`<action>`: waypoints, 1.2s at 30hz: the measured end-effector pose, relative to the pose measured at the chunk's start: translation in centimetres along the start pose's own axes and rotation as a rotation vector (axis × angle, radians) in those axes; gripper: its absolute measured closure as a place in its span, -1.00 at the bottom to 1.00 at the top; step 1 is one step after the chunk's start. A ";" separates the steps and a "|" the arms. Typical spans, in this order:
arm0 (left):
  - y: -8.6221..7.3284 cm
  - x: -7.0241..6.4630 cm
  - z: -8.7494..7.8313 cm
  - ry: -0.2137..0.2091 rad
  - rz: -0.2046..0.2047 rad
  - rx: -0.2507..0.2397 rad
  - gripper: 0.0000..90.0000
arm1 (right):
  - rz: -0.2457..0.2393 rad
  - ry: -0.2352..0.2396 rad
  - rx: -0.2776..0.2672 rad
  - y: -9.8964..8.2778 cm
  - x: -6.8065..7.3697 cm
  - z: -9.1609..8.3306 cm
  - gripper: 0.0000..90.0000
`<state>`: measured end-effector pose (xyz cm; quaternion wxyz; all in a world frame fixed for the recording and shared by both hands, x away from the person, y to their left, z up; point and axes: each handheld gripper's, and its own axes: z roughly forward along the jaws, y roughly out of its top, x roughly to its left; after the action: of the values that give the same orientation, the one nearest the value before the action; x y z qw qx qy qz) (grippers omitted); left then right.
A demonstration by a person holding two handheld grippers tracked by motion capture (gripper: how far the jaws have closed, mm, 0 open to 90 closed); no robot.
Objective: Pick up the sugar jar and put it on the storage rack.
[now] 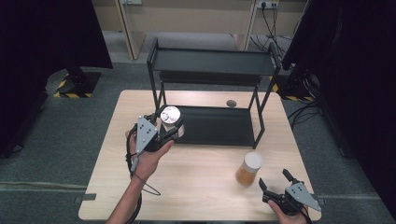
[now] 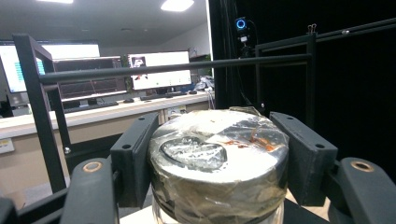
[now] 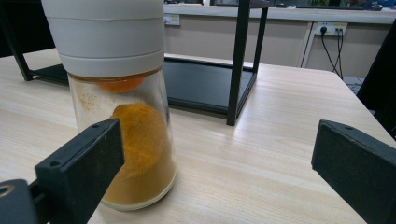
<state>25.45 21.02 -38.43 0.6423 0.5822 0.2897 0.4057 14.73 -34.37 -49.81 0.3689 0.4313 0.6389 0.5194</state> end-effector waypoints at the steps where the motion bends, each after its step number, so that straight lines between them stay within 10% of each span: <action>1: 0.1 0.0 0.0 0.005 0.000 -0.004 -0.22 | 0.000 0.000 0.000 0.0 0.0 0.0 -0.94; 36: 4.4 -0.1 2.8 0.132 0.033 -0.097 -0.22 | 0.000 -0.003 -0.006 -0.1 0.0 -0.1 -0.94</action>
<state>26.99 19.48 -33.72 0.6424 0.5272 0.3018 0.4672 14.60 -34.39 -49.90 0.3711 0.4310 0.6369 0.5205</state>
